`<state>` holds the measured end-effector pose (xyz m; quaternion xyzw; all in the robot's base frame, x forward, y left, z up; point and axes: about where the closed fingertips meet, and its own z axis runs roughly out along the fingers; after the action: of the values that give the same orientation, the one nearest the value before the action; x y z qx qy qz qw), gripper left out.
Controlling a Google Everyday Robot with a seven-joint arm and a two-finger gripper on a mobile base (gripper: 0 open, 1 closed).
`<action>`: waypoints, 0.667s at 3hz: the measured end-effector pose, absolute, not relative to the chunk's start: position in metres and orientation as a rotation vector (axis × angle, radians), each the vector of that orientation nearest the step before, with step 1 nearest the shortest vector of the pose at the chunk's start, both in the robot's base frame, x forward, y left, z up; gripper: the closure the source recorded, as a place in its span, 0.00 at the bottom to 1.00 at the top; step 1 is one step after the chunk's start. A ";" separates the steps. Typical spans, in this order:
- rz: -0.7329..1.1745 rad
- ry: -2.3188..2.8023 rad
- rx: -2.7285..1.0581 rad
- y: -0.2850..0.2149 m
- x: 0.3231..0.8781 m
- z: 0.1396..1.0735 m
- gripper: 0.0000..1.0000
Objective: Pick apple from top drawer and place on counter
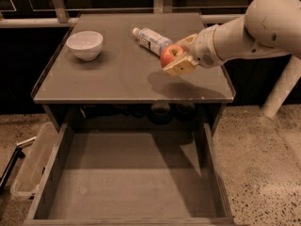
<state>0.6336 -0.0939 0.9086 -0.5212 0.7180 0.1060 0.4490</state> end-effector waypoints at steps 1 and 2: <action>0.275 1.791 -1.244 -0.098 0.648 0.897 1.00; 0.281 1.815 -1.208 -0.098 0.662 0.886 1.00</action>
Offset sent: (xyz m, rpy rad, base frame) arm 0.0443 -0.0088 -0.0347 0.0595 0.0382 -0.0997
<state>0.6616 -0.0978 0.8862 -0.4897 0.7354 0.1138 0.4543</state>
